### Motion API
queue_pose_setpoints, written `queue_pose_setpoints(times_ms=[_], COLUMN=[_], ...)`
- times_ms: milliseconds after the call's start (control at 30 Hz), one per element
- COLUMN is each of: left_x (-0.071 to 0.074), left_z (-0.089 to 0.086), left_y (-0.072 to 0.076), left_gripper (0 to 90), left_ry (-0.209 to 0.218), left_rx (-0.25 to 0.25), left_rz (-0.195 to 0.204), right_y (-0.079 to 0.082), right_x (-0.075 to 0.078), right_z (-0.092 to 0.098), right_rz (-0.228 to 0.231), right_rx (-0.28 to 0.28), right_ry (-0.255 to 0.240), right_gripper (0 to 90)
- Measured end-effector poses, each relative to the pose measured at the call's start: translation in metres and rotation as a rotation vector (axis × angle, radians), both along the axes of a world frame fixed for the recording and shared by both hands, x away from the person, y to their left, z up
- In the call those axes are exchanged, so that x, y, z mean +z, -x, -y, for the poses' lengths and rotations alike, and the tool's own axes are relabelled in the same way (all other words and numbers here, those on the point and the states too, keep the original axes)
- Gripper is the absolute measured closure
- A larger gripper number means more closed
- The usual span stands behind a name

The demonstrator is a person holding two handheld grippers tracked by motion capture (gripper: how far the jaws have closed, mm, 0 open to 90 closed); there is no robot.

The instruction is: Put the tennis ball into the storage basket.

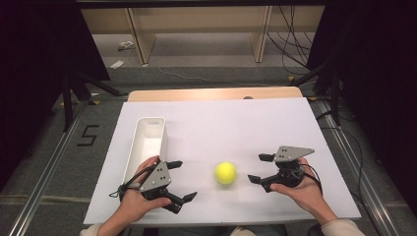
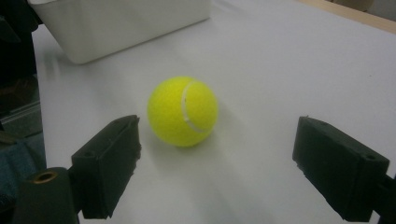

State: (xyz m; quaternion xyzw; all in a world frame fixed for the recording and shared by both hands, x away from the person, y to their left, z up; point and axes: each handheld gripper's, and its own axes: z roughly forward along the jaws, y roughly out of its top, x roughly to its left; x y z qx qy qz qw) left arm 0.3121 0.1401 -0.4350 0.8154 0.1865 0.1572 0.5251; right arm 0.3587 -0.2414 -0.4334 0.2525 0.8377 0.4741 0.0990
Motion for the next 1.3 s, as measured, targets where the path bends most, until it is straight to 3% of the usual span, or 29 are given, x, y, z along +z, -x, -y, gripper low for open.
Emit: queue_pose_setpoints(times_ms=[1300], left_x=[0.001], left_z=[0.000], left_y=[0.001], left_gripper=[0.0], left_ry=[-0.002], left_rx=[-0.006], left_rz=[0.006], right_y=[-0.014], right_x=[-0.011], right_z=[-0.042], right_rz=[-0.030], right_rx=[0.068], right_ry=[0.060], right_gripper=[15.7])
